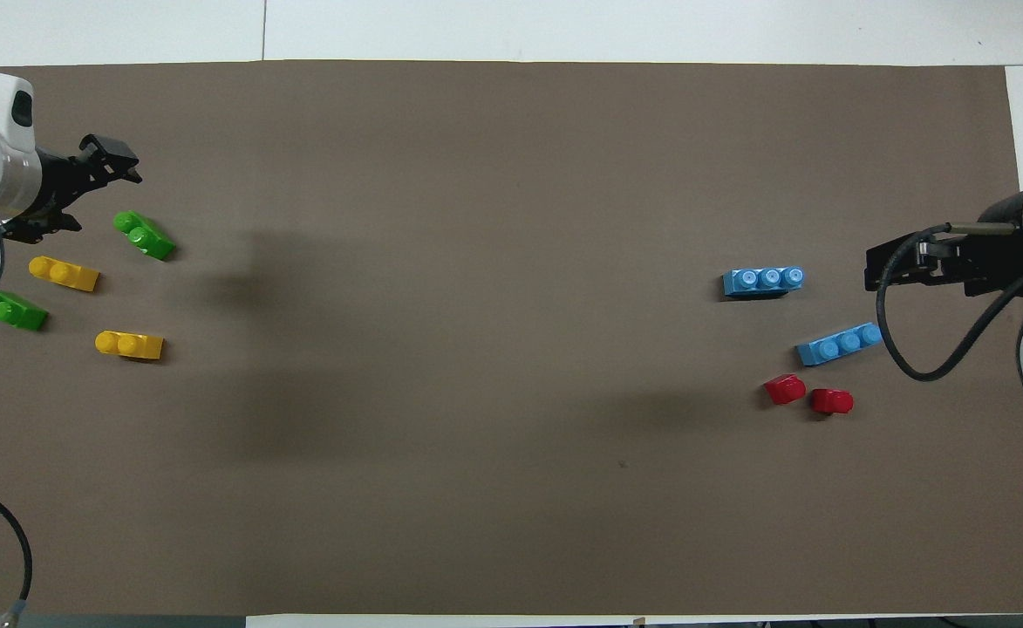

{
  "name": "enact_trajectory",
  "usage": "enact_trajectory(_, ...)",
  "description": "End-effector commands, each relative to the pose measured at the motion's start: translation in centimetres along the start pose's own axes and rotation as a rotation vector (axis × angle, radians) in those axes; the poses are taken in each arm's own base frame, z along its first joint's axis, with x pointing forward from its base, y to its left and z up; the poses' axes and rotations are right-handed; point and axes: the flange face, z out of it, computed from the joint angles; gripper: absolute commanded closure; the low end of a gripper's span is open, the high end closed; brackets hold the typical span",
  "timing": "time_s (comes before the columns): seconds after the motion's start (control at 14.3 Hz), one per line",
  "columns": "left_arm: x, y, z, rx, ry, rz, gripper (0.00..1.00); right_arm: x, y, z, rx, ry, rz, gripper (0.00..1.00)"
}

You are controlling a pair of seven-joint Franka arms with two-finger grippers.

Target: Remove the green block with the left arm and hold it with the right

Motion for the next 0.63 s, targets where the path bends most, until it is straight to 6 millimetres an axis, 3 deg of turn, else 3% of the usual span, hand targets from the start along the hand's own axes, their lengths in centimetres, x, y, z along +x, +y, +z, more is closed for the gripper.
enact_trajectory(0.0, -0.8, -0.4, -4.7, 0.033, -0.03, 0.224, 0.0, 0.6, 0.7, 0.3, -0.023, 0.003, -0.062, 0.0)
enact_trajectory(0.28, -3.7, -0.9, -11.1, 0.049, -0.09, 0.424, 0.0, 0.6, 1.3, 0.3, -0.023, -0.005, -0.064, 0.0)
enact_trajectory(0.56, -6.7, -1.5, -14.5, 0.065, -0.164, 0.491, 0.0, 0.6, 1.5, 0.4, -0.029, -0.008, -0.062, 0.0)
